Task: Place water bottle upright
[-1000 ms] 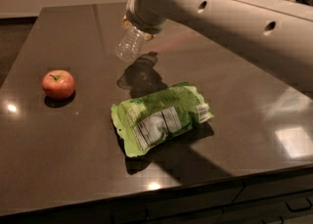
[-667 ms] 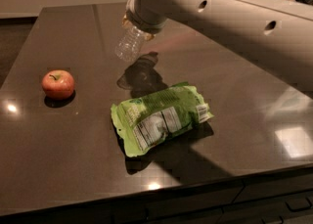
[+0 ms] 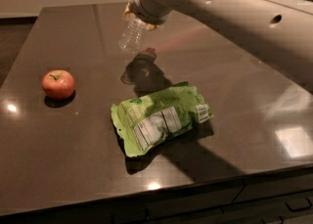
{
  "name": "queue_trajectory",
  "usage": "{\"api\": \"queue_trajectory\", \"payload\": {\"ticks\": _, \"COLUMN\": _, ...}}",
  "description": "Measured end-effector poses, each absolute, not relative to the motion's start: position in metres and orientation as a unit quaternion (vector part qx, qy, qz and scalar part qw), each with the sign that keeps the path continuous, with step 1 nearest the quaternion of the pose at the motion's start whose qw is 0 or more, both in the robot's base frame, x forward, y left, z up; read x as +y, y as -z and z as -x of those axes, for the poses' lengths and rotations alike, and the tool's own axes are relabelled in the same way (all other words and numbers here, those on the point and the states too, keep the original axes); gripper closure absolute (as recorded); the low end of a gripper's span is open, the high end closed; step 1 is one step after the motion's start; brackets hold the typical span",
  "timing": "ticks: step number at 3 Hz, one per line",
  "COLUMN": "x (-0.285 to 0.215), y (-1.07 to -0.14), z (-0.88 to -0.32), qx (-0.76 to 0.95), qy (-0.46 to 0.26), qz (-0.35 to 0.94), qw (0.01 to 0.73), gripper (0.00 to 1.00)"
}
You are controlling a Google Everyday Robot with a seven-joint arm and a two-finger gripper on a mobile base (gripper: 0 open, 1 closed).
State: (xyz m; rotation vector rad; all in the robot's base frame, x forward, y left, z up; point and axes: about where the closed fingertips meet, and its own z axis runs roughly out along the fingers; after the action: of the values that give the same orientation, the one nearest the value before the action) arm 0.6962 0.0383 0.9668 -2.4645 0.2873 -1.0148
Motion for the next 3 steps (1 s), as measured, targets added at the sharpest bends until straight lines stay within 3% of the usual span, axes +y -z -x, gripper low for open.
{"api": "queue_trajectory", "payload": {"ticks": 2, "x": 0.041, "y": -0.995, "z": -0.729, "qx": 0.020, "qy": 0.404, "qz": 0.861, "qw": 0.308, "gripper": 1.00}}
{"api": "queue_trajectory", "payload": {"ticks": 3, "x": 0.042, "y": -1.002, "z": -0.737, "qx": -0.043, "qy": 0.448, "qz": 0.838, "qw": 0.307, "gripper": 1.00}}
